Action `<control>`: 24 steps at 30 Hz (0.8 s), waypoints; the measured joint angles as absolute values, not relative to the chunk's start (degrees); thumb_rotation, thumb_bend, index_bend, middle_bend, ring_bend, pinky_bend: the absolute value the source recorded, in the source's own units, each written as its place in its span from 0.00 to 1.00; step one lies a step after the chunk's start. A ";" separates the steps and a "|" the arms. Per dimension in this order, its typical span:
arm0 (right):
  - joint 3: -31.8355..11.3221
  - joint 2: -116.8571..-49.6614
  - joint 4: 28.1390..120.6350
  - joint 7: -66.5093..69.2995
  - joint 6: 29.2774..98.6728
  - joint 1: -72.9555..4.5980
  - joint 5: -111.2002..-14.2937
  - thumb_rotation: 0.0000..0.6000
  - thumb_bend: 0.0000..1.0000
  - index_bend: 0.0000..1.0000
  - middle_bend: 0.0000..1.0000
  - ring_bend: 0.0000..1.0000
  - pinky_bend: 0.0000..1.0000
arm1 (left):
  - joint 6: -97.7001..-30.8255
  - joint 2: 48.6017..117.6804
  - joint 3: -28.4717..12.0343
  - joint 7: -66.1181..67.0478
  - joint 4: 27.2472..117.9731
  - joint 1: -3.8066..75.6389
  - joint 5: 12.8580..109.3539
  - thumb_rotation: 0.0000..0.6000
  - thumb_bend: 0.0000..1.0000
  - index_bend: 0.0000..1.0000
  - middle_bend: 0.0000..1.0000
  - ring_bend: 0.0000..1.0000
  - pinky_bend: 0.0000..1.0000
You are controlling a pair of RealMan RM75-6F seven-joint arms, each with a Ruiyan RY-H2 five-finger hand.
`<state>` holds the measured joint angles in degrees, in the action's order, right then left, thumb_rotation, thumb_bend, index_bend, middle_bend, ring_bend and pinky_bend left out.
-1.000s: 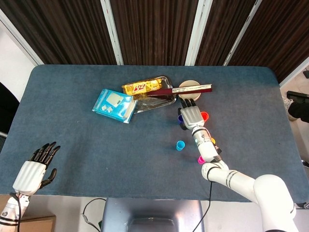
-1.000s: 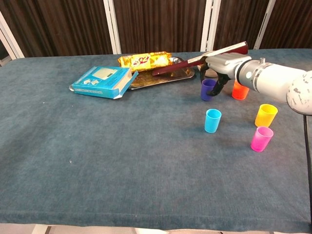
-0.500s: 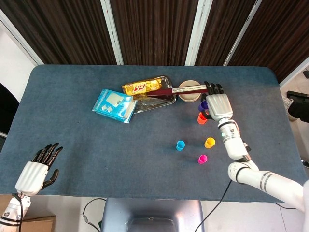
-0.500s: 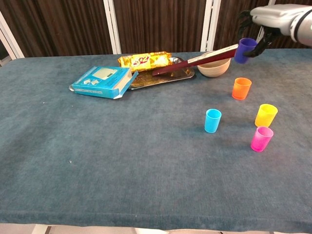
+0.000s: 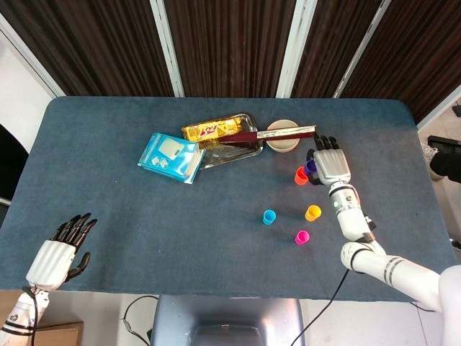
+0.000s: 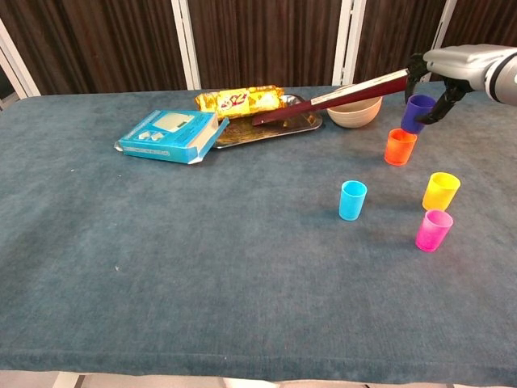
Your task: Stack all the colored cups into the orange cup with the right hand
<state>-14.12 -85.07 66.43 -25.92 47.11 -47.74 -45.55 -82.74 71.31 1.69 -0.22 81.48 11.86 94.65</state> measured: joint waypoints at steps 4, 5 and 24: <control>-13.92 -86.31 65.12 -25.60 46.62 -48.21 -45.55 1.00 0.48 0.59 0.05 0.00 0.00 | -82.72 71.25 1.70 -0.40 81.41 11.87 94.58 1.00 0.48 0.00 0.01 0.04 0.17; -13.88 -86.60 64.82 -25.55 46.55 -48.33 -45.64 1.00 0.48 0.58 0.05 0.00 0.00 | -82.68 71.25 1.73 -0.39 81.41 11.88 94.59 1.00 0.48 0.00 0.01 0.04 0.17; -13.10 -85.79 67.02 -26.41 46.93 -48.27 -45.47 1.00 0.48 0.23 0.00 0.00 0.00 | -82.85 71.12 1.74 -0.62 81.40 11.87 94.52 1.00 0.48 0.00 0.01 0.04 0.17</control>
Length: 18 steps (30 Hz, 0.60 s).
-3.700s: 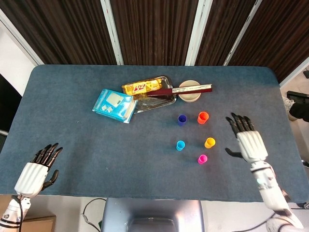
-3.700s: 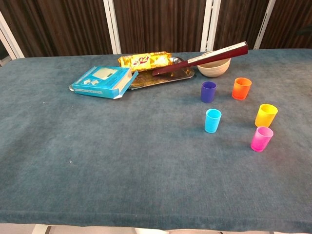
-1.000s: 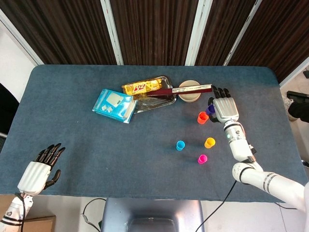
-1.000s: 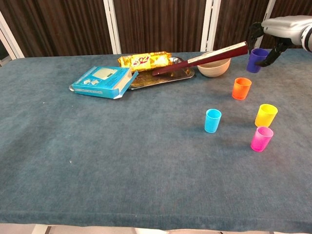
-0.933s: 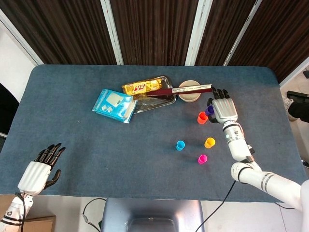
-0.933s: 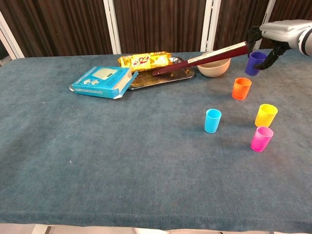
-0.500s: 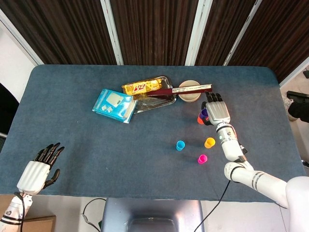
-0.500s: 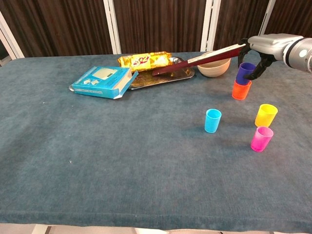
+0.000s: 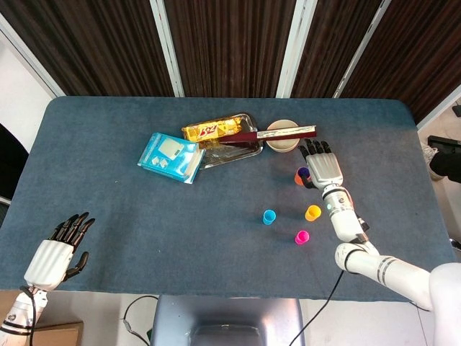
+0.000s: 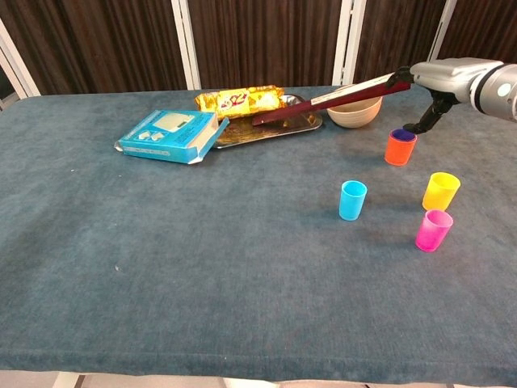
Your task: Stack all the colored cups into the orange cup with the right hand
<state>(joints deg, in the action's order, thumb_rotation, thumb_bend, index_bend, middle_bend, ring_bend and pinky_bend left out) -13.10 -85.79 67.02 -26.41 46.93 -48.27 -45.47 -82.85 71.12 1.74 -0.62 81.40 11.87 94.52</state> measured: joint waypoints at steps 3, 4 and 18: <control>-12.59 -83.32 71.36 -25.47 48.67 -46.87 -47.59 1.00 0.48 0.22 0.00 0.00 0.00 | -83.03 71.11 1.79 -0.55 81.49 11.80 94.63 1.00 0.48 0.00 0.01 0.04 0.17; -12.29 -82.38 73.08 -25.03 49.37 -46.25 -48.64 1.00 0.48 0.21 0.00 0.00 0.00 | -83.17 71.11 1.80 -0.49 81.50 11.75 94.68 1.00 0.48 0.00 0.01 0.04 0.17; 0.07 -69.48 89.92 -19.10 56.79 -34.36 -70.24 1.00 0.43 0.26 0.00 0.00 0.00 | -83.11 71.35 2.20 0.30 81.80 11.63 95.07 1.00 0.48 0.00 0.01 0.04 0.17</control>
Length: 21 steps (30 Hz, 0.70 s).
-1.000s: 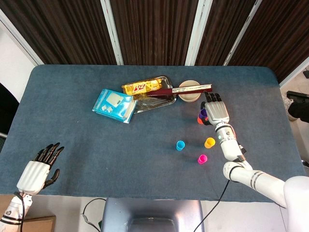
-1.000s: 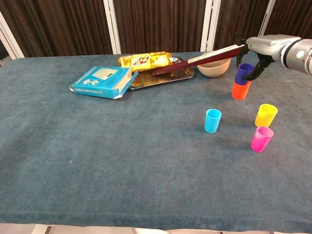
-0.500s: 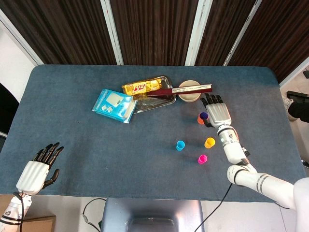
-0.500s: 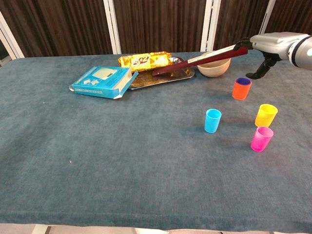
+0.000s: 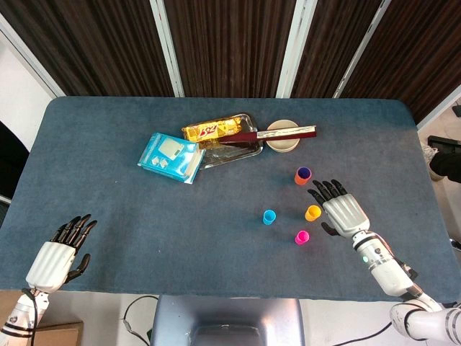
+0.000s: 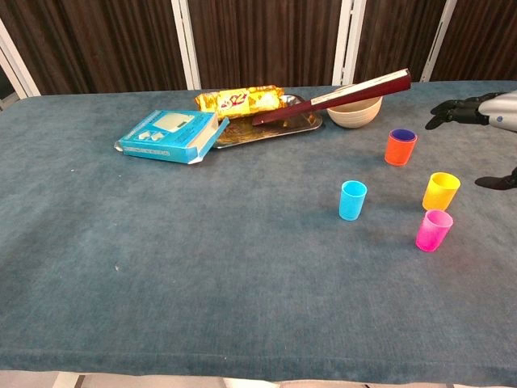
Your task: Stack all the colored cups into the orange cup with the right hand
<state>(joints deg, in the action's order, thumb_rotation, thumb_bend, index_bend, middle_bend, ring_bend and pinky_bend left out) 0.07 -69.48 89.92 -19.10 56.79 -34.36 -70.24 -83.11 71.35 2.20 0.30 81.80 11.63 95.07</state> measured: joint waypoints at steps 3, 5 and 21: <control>0.10 -71.23 87.03 -19.18 55.39 -34.47 -69.84 1.00 0.43 0.29 0.00 0.00 0.00 | -83.17 71.31 2.14 0.24 81.72 11.59 94.97 1.00 0.48 0.00 0.01 0.04 0.17; -0.06 -72.43 85.31 -19.43 54.41 -34.71 -69.40 1.00 0.43 0.30 0.00 0.00 0.00 | -83.06 71.29 2.11 0.15 81.64 11.62 94.87 1.00 0.48 0.00 0.01 0.04 0.17; -2.29 -78.93 78.46 -23.50 49.96 -37.31 -65.17 1.00 0.43 0.50 0.00 0.00 0.00 | -83.33 71.02 2.06 -0.43 81.54 11.51 94.82 1.00 0.48 0.00 0.01 0.04 0.17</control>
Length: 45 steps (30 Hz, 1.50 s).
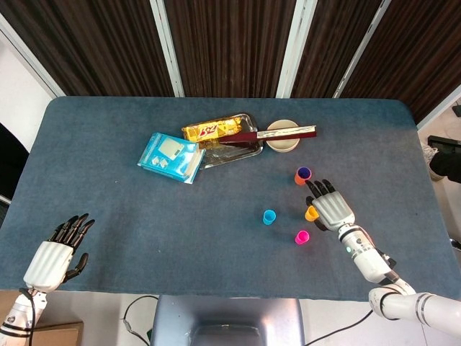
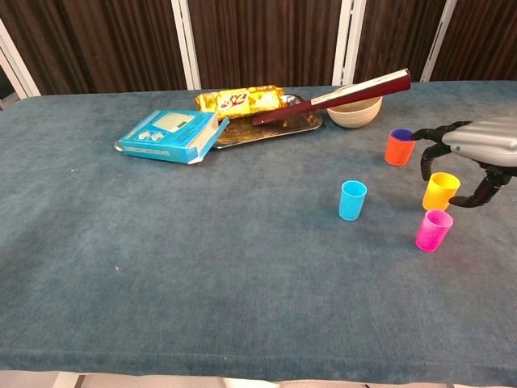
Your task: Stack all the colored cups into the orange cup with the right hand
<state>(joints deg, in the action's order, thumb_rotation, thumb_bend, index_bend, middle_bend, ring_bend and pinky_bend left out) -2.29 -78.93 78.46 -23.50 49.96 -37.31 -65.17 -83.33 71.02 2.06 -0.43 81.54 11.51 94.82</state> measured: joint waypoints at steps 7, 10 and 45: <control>-2.91 -79.73 77.93 -24.23 50.09 -37.50 -64.48 1.00 0.43 0.59 0.01 0.00 0.00 | -83.37 71.09 2.13 -0.15 81.60 11.46 94.94 1.00 0.48 0.00 0.01 0.04 0.17; -3.44 -79.34 78.46 -23.87 50.73 -37.35 -64.38 1.00 0.43 0.59 0.01 0.00 0.00 | -83.25 71.06 2.07 -0.18 81.60 11.49 94.79 1.00 0.48 0.00 0.01 0.04 0.17; -15.06 -88.77 62.65 -30.16 48.14 -49.13 -43.28 1.00 0.43 0.58 0.03 0.00 0.00 | -81.96 71.50 1.74 0.15 81.15 12.03 93.86 1.00 0.48 0.00 0.01 0.04 0.17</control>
<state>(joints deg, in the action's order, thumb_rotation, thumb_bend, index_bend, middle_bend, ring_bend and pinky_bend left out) -15.06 -88.77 62.65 -30.16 48.14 -49.13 -43.28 -81.96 71.50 1.74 0.15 81.15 12.03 93.86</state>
